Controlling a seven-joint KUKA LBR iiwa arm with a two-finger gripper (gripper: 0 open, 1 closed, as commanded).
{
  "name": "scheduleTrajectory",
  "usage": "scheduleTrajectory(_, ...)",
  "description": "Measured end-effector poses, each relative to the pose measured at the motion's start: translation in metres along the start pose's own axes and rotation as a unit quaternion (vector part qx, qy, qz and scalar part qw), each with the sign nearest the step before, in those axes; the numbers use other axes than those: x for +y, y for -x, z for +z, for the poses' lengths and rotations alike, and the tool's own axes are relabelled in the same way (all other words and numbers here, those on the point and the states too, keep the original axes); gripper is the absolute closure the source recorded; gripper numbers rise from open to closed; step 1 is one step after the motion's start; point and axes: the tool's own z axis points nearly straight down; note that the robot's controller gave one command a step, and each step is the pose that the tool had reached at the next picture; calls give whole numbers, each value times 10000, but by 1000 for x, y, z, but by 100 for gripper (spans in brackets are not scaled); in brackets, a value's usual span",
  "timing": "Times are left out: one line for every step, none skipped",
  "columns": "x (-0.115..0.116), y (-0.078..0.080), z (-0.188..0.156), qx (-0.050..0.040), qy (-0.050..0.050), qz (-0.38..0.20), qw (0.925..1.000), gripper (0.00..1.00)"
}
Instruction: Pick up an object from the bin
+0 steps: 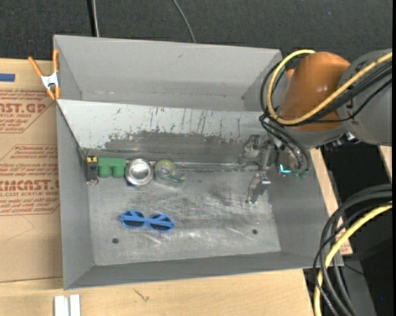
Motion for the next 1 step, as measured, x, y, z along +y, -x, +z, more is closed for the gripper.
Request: scheduleTrajectory(52, -106, 48, 19, 9, 948, 9955, 0)
